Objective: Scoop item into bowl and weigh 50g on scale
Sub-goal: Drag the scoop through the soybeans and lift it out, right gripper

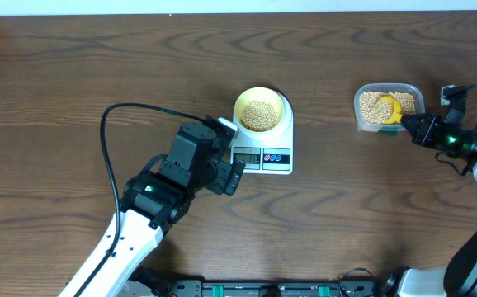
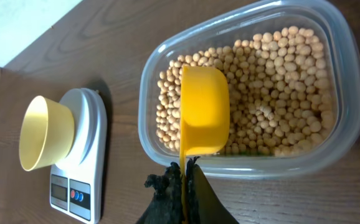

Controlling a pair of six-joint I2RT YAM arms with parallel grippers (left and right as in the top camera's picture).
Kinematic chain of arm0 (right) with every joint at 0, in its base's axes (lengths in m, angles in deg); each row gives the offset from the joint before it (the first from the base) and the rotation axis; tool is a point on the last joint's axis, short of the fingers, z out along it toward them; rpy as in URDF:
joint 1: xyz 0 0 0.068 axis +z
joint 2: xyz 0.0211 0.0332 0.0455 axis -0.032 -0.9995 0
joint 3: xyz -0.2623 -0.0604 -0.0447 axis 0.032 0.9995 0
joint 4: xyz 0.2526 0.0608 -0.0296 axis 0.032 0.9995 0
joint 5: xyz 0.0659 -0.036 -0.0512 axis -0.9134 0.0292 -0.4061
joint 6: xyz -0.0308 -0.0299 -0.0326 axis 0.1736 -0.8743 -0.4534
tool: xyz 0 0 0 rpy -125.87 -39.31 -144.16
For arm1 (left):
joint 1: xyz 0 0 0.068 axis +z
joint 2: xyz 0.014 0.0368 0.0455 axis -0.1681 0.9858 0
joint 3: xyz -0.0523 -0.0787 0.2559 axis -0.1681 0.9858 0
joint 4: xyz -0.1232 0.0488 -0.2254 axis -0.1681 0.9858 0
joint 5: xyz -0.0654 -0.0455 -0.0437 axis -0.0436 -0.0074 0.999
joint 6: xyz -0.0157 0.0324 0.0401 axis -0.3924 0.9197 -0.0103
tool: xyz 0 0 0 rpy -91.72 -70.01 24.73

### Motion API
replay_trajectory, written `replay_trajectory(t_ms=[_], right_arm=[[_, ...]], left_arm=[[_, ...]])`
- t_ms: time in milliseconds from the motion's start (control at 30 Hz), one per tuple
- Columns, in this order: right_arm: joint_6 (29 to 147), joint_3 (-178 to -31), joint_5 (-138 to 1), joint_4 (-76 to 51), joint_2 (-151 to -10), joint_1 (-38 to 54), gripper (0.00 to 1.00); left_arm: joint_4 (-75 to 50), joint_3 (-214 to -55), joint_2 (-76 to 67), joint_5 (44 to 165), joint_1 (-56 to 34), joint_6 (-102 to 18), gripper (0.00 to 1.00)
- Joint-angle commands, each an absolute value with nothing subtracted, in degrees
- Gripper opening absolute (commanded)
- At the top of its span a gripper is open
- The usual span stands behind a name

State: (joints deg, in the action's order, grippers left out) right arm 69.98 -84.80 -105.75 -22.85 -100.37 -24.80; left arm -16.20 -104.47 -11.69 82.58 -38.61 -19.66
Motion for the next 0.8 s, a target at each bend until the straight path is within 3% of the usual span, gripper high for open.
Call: replay_trajectory(t_ms=[0,767], right_arm=[[70.5,-84.8,-108.7,-24.1,-100.8,-25.9,0.01],[74.1,-84.8,-116.0,-32.8,-100.8,-28.3,0.01]], left_arm=[[-16.3,-104.5,-11.4,82.1,-38.4,-20.2,0.89],[-16.3,-104.5,-11.4,82.1,-38.4,-20.1,0.89]])
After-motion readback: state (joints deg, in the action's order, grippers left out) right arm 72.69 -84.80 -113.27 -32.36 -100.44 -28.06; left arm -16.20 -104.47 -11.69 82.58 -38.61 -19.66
